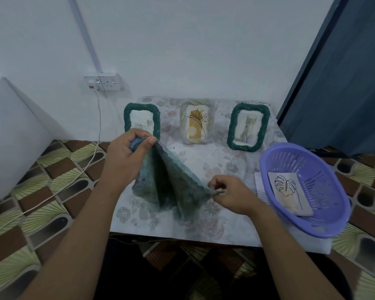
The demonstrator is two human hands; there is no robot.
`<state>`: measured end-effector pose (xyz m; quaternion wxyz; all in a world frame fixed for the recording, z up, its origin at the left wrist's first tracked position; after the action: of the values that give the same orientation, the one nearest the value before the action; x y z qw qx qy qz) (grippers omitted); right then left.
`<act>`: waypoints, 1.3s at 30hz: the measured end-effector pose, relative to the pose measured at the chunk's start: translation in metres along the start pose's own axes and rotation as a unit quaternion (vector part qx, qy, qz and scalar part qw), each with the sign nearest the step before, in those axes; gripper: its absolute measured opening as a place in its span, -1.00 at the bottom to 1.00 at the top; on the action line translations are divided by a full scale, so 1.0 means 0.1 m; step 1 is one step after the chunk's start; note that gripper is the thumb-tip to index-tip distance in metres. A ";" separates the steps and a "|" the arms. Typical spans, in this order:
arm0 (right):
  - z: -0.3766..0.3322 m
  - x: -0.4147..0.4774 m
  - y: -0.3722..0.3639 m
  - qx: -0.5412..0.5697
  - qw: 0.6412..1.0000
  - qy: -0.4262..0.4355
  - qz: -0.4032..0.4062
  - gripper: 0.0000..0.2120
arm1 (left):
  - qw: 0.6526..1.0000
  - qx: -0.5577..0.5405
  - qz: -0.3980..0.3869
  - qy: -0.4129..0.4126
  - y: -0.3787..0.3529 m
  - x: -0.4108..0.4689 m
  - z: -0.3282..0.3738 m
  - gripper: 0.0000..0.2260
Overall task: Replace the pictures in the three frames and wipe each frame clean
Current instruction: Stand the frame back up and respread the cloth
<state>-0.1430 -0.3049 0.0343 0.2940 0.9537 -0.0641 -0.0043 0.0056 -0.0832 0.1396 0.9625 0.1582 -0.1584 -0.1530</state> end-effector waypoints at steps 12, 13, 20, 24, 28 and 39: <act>0.29 0.01 0.51 -0.063 0.944 -0.081 0.315 -0.78 | 0.982 0.163 -0.081 0.057 -0.04 0.24 -0.51 -0.76; 0.29 0.03 0.53 -0.071 0.938 -0.085 0.328 -0.79 | 0.981 0.180 -0.054 0.056 -0.07 0.27 -0.53 -0.78; 0.16 0.34 0.73 -0.028 0.909 -0.087 0.406 -0.79 | 0.966 0.249 0.054 0.041 -0.29 0.59 -0.63 -0.86; 0.01 0.55 0.86 0.035 0.897 -0.058 0.437 -0.79 | 0.986 0.055 0.078 0.134 -0.47 0.78 -0.53 -0.89; -0.11 0.67 1.01 0.019 0.889 -0.020 0.457 -0.82 | 0.985 -0.022 0.110 0.128 -0.50 0.99 -0.48 -0.90; -0.06 0.42 0.89 0.019 0.895 0.076 0.439 -0.82 | 0.992 -0.062 0.109 0.030 -0.35 0.51 -0.59 -0.95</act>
<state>-0.1116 -0.3793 0.0903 0.2519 0.8311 -0.4540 0.1990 0.0638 -0.1168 0.0873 0.9857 0.0846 -0.1362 -0.0518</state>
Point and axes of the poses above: each hand's wrist, its own x-axis towards the middle knuckle, its own y-axis out of the back of the hand, z = x × y, the point moved 3 cm from there along x, towards the middle knuckle, and after that the axes turned 8 degrees about y, right-handed, at the moved point
